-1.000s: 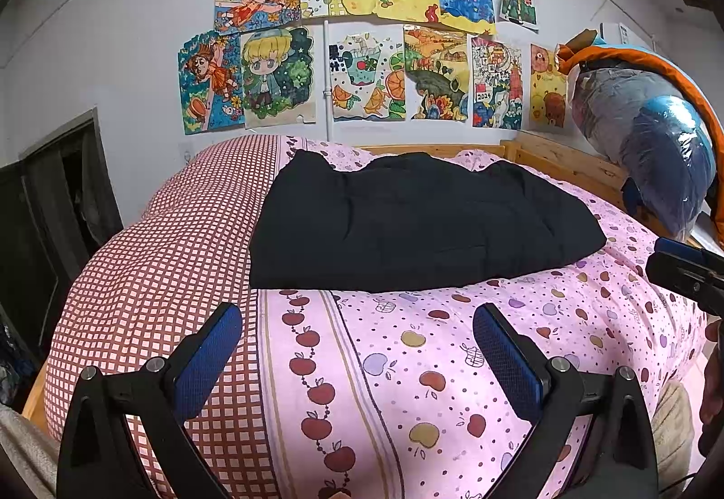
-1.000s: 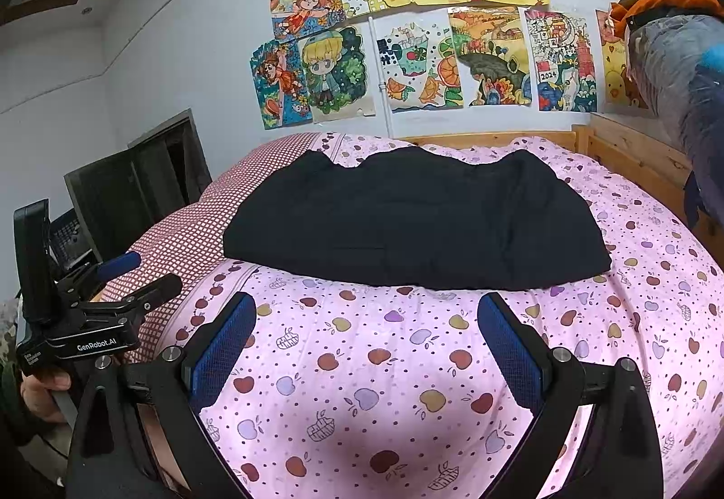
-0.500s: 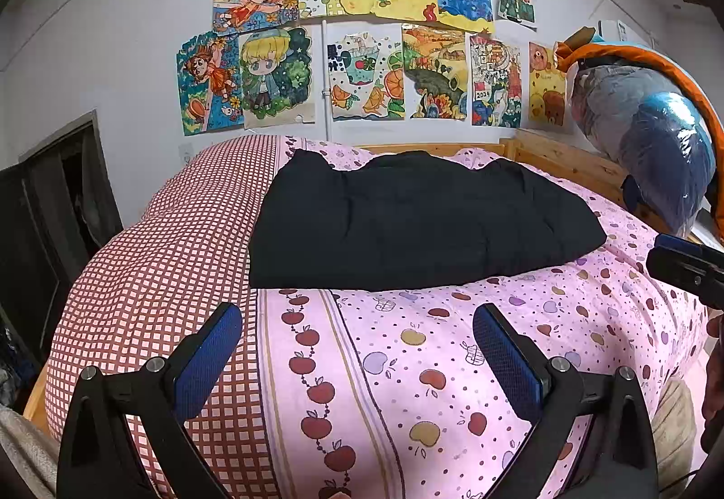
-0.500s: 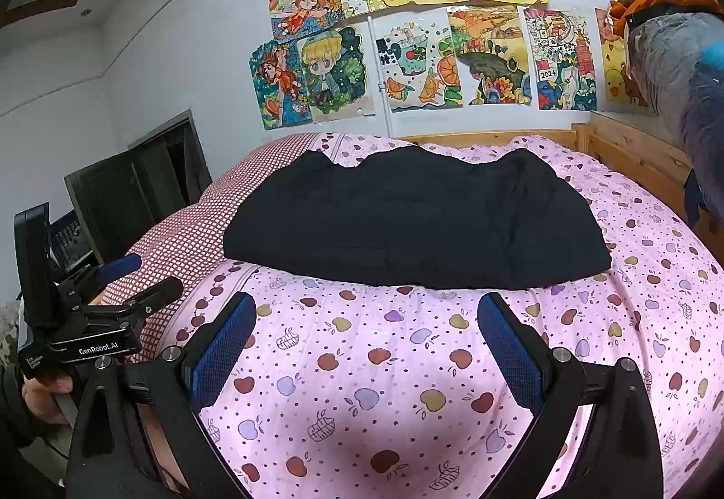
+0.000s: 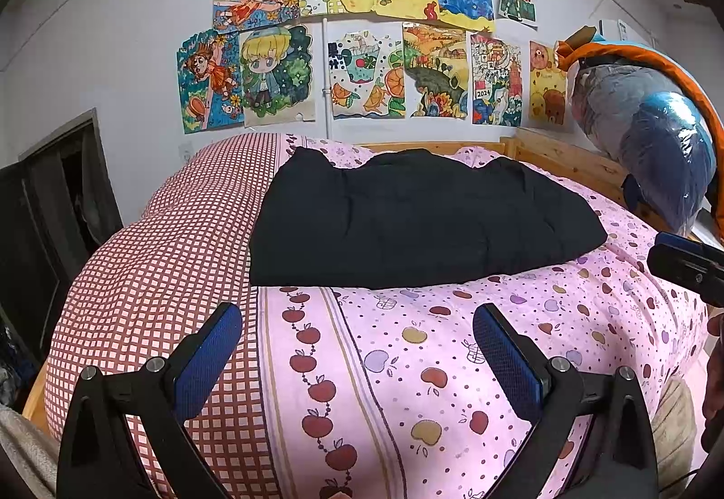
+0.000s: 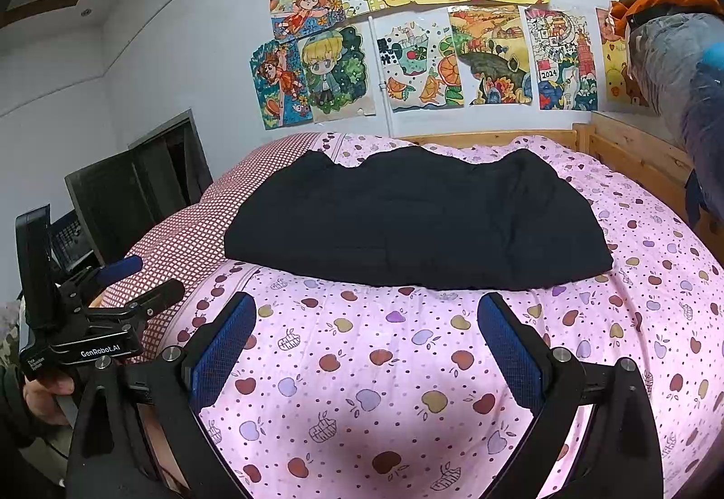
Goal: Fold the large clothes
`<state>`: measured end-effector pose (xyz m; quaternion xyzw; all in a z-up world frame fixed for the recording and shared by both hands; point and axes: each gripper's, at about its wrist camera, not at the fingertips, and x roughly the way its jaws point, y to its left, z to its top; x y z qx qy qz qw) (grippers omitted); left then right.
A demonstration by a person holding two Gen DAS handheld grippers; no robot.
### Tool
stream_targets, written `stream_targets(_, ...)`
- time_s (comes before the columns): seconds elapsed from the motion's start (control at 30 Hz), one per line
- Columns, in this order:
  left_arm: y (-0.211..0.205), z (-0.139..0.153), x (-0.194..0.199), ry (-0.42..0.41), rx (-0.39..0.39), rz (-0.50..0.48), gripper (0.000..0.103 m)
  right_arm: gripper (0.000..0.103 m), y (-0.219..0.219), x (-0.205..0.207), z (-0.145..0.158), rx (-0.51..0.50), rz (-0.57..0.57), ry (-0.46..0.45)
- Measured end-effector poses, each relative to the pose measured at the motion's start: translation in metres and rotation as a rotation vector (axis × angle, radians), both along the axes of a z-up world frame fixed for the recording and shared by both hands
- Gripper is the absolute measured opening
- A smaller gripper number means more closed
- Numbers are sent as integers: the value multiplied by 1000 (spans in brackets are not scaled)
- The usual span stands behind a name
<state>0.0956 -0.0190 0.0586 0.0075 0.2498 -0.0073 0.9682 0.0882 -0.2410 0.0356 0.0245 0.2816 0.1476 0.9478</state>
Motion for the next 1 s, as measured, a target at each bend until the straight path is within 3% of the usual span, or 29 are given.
stream_targets(1.0, 2, -9, 0, 8, -4, -7, 103, 96, 0, 0, 0, 2, -1, 2)
